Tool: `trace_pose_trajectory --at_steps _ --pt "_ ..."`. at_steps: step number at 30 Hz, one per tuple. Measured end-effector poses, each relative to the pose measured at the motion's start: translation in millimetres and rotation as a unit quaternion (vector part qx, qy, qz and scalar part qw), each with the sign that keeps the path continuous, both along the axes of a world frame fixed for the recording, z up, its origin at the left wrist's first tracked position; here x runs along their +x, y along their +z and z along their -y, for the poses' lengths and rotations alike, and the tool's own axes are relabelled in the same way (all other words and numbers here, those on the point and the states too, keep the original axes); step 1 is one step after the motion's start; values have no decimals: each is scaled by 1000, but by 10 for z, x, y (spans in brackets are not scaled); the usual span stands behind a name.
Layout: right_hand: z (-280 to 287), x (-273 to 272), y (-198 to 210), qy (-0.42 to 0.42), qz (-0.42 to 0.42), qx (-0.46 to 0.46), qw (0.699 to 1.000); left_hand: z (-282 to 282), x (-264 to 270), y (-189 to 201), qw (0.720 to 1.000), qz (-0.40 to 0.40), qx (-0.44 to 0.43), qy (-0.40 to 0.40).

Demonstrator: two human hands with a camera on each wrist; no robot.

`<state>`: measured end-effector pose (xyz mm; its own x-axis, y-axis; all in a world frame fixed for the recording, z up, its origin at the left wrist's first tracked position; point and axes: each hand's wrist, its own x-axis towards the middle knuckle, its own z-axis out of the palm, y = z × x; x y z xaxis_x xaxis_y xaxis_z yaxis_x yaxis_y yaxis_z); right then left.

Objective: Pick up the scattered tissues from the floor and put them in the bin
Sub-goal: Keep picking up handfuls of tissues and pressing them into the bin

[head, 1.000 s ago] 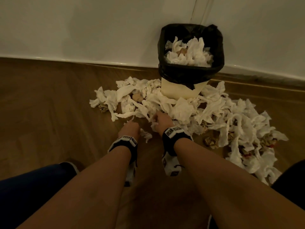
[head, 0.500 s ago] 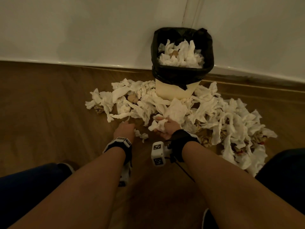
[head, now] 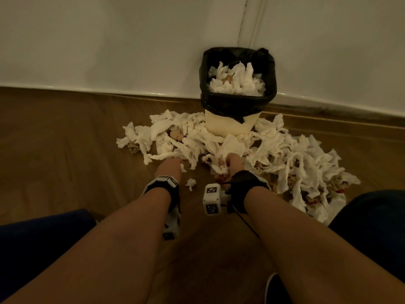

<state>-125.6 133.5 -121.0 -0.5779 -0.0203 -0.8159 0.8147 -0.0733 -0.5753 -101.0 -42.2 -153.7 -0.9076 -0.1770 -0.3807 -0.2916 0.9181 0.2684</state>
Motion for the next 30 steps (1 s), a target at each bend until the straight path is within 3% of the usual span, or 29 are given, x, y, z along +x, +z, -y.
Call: trace_pose_trajectory --at_steps 2,5,6,10,14,19,25,27,30 --pt "21 -52 166 25 -29 16 999 -59 -56 125 1000 -17 18 7" --pt "-13 -152 353 -23 -71 97 992 -158 -145 395 997 -56 43 7" --pt "-18 -178 451 -21 -86 94 992 -190 -172 490 996 -75 43 3" --pt "-141 -315 968 -82 -101 -111 985 -293 -263 1001 979 -186 73 29" --pt "-320 -422 1548 -62 -195 -1 979 -365 -441 1529 964 -257 67 6" --pt "-515 -687 2098 -61 -254 -37 965 -551 -727 2215 952 -302 25 -39" --pt "-662 -960 2067 -6 -318 90 944 -755 -1162 2678 954 -270 -40 -124" --pt "-691 -1026 1925 19 -356 169 919 -845 -1288 2675 952 -268 -43 -144" --pt "-681 -1110 1835 -9 -414 262 872 -990 -1400 2514 957 -249 -36 -146"
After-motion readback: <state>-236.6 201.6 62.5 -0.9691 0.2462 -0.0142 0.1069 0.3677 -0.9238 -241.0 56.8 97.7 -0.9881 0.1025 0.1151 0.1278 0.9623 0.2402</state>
